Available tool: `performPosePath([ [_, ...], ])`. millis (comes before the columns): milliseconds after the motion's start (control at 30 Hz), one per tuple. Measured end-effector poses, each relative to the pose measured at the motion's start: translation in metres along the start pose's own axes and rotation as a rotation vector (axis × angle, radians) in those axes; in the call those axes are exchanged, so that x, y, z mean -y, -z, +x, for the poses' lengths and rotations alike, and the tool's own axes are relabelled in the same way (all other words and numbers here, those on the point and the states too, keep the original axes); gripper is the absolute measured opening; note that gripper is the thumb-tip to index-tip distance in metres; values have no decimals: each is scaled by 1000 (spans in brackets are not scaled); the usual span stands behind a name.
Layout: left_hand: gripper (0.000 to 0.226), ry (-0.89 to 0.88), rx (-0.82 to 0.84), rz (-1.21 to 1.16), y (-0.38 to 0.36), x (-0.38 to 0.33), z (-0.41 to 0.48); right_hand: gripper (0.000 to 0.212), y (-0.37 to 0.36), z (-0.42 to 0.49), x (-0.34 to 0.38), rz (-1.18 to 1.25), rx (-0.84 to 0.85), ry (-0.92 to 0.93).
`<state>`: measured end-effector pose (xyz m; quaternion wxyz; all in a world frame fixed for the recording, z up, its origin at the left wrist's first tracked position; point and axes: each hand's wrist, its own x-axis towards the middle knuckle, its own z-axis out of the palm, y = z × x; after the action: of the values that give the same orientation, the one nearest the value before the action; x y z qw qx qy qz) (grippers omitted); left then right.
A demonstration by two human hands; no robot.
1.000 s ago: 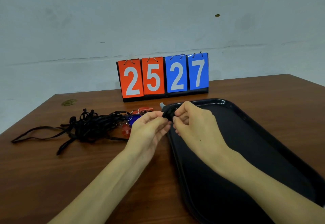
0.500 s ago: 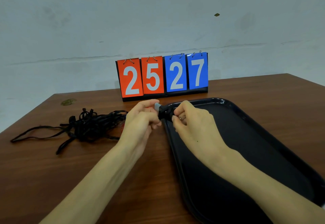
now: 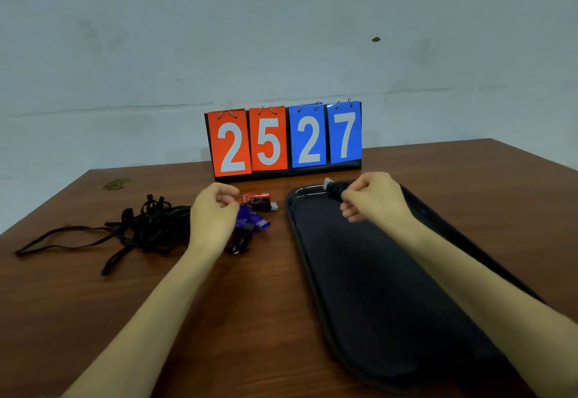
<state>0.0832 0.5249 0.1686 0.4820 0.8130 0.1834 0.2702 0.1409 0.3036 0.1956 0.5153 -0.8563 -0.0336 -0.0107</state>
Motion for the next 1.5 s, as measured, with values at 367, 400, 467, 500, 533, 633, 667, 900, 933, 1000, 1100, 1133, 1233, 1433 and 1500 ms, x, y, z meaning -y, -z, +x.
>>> performPosePath([
  [367, 21, -71, 44, 304, 7, 13, 9, 20, -34, 2, -18, -422, -128, 161],
  [400, 20, -85, 52, 359, 9, 12, 8, 17, -35, 0, -18, -475, -145, 197],
  [467, 11, -114, 93, 514, 11, 8, 7, 15, -37, -2, -20, -530, -163, 240],
  [500, 3, -115, 132, 593, 12, 4, 6, 18, -37, -2, -21, -540, -161, 248],
  [533, 12, -102, 183, 667, 12, 0, 5, 21, -37, -2, -21, -552, -158, 249],
  [633, 39, -38, 391, 814, 11, -10, 2, 30, -32, -3, -17, -641, -206, 270],
  [667, 40, -37, 428, 861, 12, -12, 0, 31, -29, -4, -15, -662, -235, 285],
  [900, 23, -183, 237, 623, 13, -18, -6, 15, -41, -28, 11, -172, 119, 276],
  [933, 22, -260, 174, 550, 12, -20, -9, 17, -48, -35, 16, -29, 236, 192],
  [1000, 22, -386, 102, 409, 9, -24, -16, 25, -57, -45, 25, 181, 396, 47],
  [1100, 23, -499, 98, 274, 3, -27, -27, 24, -59, -50, 33, 430, 446, -57],
  [1133, 23, -528, 96, 250, 0, -28, -30, 22, -58, -51, 34, 489, 421, -66],
  [1233, 26, -573, 122, 187, -3, -30, -34, 22, -52, -51, 32, 521, 268, -40],
  [1433, 40, -482, 337, 185, -12, -19, -32, 31, -31, -37, 32, 1022, 244, -143],
  [1500, 17, -418, 346, 228, -13, -16, -29, 33, -21, -30, 31, 1234, 298, -223],
])
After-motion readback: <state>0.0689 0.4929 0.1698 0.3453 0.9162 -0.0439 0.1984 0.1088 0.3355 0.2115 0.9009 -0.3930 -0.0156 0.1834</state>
